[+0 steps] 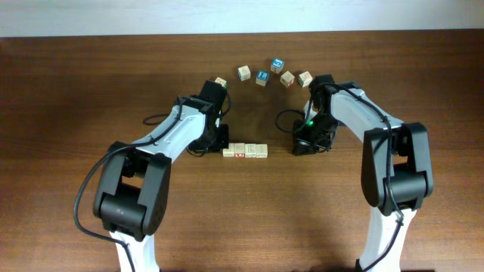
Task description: Rotate 4 blocks
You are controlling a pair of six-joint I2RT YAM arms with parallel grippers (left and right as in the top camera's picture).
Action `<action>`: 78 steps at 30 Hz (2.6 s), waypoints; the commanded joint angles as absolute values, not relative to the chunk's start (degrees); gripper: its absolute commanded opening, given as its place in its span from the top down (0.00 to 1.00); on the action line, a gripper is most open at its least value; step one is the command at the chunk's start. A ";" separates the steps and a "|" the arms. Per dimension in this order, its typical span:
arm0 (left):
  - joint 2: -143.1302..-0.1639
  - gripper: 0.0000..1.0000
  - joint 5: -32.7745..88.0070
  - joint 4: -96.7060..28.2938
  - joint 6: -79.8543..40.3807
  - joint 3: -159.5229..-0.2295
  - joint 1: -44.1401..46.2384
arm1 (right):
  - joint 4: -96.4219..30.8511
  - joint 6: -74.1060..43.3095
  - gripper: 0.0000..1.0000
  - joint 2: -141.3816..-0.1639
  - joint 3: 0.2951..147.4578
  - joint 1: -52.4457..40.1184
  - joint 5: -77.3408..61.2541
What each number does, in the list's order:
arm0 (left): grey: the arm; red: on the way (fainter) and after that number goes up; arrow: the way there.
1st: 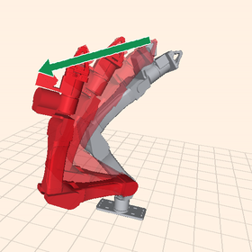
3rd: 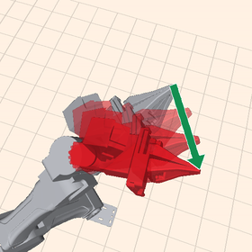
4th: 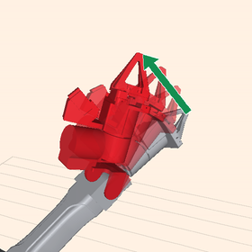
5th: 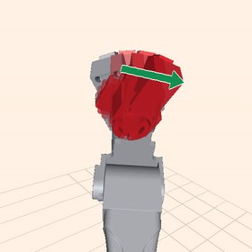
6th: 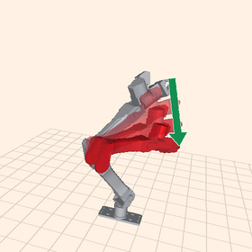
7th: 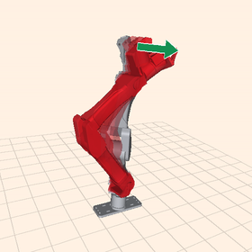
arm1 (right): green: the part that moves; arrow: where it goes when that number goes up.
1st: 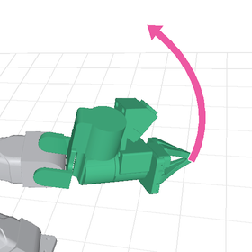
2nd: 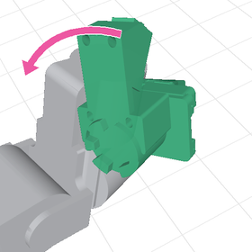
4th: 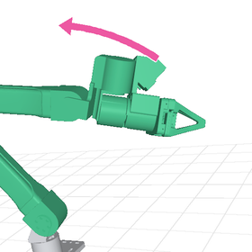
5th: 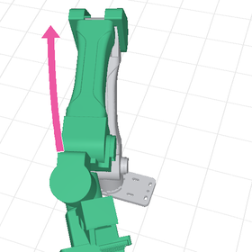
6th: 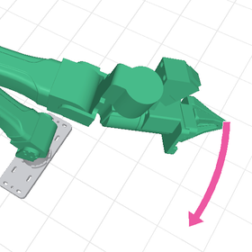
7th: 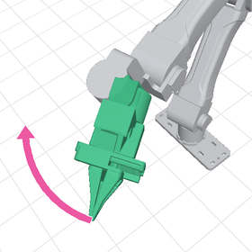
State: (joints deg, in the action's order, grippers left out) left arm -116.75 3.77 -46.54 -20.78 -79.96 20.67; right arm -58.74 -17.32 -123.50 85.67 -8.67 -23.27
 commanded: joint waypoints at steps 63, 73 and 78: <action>-117.36 1.00 20.21 -45.71 -13.65 -81.38 17.78 | -51.79 -13.98 0.96 -125.08 85.62 -14.20 -44.07; -117.36 1.00 20.18 -45.69 -13.63 -81.38 17.78 | -52.71 -14.02 0.96 -122.80 86.70 -14.37 -44.91; -117.36 1.00 20.18 -45.71 -13.63 -81.38 17.78 | -53.54 -14.00 0.96 -122.48 89.41 -16.08 -45.91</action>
